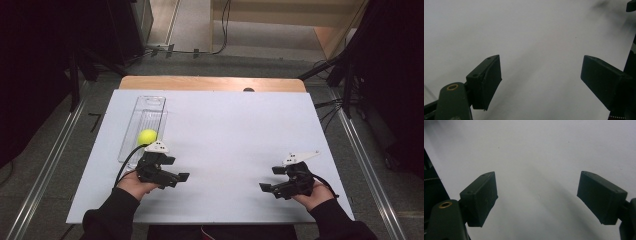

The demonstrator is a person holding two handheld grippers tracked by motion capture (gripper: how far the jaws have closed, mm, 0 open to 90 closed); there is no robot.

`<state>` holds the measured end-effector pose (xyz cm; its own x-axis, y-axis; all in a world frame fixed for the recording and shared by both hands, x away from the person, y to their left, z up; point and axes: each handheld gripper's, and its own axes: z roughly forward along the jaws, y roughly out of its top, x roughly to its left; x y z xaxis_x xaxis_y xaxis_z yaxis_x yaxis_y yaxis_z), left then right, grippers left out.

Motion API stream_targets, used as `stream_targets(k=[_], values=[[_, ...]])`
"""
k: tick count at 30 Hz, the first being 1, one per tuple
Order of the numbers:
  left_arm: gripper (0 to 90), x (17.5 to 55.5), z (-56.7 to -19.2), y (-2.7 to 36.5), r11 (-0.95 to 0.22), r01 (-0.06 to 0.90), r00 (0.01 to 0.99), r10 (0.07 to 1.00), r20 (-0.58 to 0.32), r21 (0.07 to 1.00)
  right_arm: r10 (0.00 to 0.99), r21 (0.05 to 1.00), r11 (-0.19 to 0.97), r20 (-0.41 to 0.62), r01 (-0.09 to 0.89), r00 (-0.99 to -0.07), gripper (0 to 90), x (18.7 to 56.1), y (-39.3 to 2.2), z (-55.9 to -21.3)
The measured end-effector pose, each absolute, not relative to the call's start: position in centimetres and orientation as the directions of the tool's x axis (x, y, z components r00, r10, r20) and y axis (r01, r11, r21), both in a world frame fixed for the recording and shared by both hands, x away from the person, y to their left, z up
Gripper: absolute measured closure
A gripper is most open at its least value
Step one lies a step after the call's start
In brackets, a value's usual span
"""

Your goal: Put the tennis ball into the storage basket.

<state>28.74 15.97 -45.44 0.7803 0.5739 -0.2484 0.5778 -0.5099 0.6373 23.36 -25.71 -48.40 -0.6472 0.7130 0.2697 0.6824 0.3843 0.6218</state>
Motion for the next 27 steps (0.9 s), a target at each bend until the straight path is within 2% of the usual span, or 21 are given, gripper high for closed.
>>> stream_targets(k=[27], values=[[17.3,27.5,-45.7,18.2,-0.518,0.562,0.79,0.567,-0.233,0.645,0.714,0.619,0.388,0.266,0.683,-0.647,14.6,23.4,-25.7,-48.4]])
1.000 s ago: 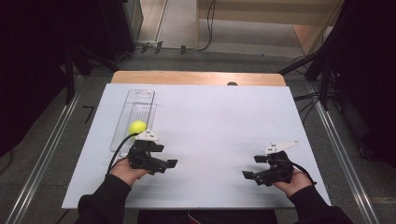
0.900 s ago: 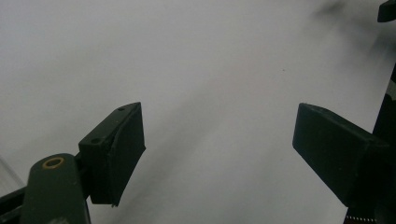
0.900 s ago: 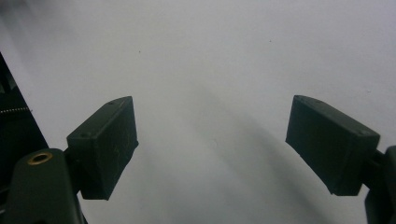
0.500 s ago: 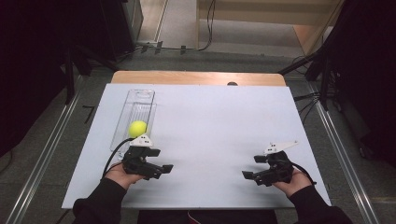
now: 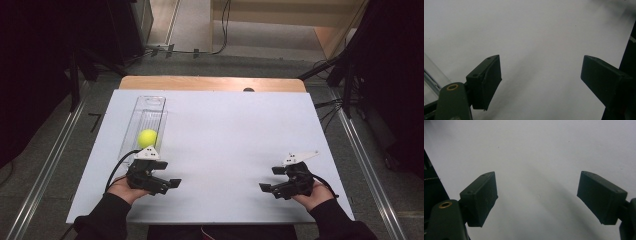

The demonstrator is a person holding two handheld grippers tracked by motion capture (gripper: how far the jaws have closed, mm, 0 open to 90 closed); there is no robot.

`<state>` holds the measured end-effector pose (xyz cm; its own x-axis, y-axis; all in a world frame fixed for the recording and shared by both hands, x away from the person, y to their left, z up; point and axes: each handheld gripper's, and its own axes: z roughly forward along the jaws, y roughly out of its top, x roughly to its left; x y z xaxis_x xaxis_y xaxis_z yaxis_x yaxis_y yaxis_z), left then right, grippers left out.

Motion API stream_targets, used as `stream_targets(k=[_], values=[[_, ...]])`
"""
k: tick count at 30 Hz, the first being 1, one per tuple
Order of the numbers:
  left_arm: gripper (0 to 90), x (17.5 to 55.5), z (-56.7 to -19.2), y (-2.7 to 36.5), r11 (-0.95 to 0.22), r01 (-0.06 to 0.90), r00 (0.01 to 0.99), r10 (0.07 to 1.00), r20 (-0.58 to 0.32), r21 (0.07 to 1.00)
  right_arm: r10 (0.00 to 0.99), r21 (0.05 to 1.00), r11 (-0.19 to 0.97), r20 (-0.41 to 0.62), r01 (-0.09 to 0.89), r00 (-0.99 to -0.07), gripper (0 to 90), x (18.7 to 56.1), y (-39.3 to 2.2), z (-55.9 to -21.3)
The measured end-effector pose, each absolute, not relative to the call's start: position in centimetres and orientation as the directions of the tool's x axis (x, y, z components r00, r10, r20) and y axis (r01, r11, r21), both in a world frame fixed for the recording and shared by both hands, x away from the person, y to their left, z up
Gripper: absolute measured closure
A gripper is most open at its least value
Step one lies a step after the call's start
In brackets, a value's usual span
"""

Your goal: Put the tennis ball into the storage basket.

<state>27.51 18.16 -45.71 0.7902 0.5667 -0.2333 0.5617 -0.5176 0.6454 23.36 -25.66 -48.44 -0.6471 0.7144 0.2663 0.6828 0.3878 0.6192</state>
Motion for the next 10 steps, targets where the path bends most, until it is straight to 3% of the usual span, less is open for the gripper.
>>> stream_targets(k=[10], values=[[17.3,27.38,-45.89,18.19,-0.544,0.549,0.807,0.542,-0.233,0.635,0.714,0.619,0.388,0.265,0.682,-0.648,14.6,23.37,-25.66,-48.45]])
